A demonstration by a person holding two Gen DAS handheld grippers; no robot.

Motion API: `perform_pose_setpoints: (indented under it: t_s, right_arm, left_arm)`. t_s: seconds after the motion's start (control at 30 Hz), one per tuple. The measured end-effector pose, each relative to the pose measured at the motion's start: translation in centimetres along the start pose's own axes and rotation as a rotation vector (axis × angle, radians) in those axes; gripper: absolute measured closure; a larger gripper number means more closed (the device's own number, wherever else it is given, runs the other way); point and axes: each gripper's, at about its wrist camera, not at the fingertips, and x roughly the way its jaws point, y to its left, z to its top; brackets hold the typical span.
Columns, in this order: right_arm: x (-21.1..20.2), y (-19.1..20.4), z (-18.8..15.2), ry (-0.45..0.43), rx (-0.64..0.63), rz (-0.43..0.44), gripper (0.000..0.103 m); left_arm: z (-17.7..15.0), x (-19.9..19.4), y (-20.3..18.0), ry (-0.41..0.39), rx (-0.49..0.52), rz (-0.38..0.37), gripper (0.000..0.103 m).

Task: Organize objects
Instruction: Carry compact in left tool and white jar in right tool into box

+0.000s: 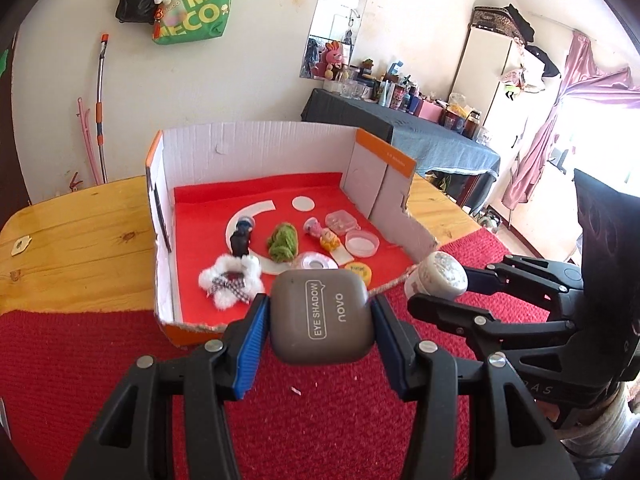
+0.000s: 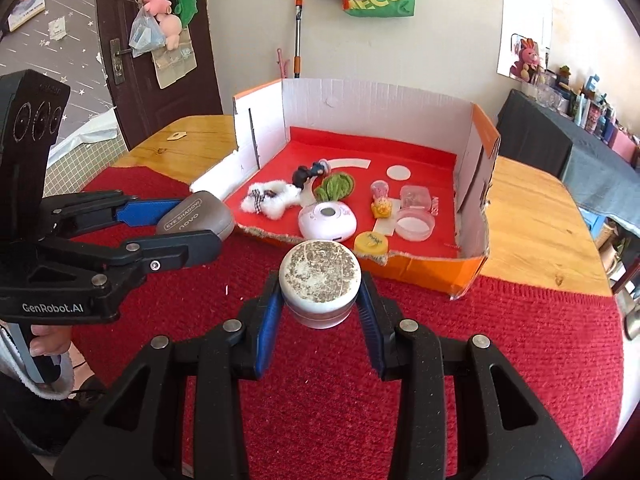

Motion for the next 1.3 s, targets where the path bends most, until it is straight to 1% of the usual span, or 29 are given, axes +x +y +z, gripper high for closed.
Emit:
perform_pose_setpoints:
  t_s: [0.03, 0.1, 0.17, 0.3, 0.43, 0.5, 0.6, 0.8, 0.93, 1.03, 1.2, 1.3]
  right_arm:
    - [0.1, -0.2, 0.8, -0.003, -0.006, -0.005, 0.068]
    - [0.6, -0.5, 2.4, -0.006, -0.024, -0.029, 0.068]
    - [1.4, -0.9, 4.0, 0.006, -0.043, -0.048, 0.068]
    - [3.8, -2.1, 6.6, 0.055, -0.039, -0.059, 0.068]
    - [6.3, -3.6, 8.4, 0.097, -0.03, -0.102, 0.068]
    - [7.6, -4.3, 9.1, 0.124, -0.027, -0.116, 0.068]
    - [9.3, -5.4, 9.8, 0.157, -0.02, -0.137, 0.068]
    - [12.0, -6.3, 10.6, 0.214, -0.016, -0.152, 0.068]
    - [13.6, -6.9, 11.0, 0.247, -0.01, -0.156, 0.068]
    - [14.9, -7.0, 11.0, 0.28, -0.022, -0.164, 0.068]
    - [17.0, -7.1, 11.0, 0.329, -0.048, -0.19, 0.068]
    - [18.0, -7.5, 11.0, 0.351, -0.045, -0.189, 0.068]
  left_arm:
    - [1.0, 0.4, 0.0, -0.002, 0.007, 0.002, 0.05]
    - [2.9, 1.3, 0.2, -0.001, 0.013, 0.029, 0.05]
    - [4.8, 2.4, 0.6, 0.003, 0.017, 0.043, 0.05]
    - [7.9, 5.2, 2.0, 0.047, -0.031, 0.05, 0.05]
    - [9.8, 7.9, 2.8, 0.096, -0.045, 0.066, 0.05]
    - [10.3, 9.1, 3.1, 0.115, -0.054, 0.085, 0.05]
    - [11.0, 10.9, 3.4, 0.148, -0.058, 0.089, 0.05]
    - [11.9, 14.2, 4.3, 0.203, -0.081, 0.117, 0.05]
    - [12.2, 16.0, 5.3, 0.23, -0.115, 0.131, 0.05]
    - [12.3, 17.0, 5.7, 0.249, -0.133, 0.129, 0.05]
    - [12.3, 18.3, 6.2, 0.272, -0.145, 0.153, 0.05]
    - [12.4, 19.0, 6.8, 0.288, -0.167, 0.154, 0.05]
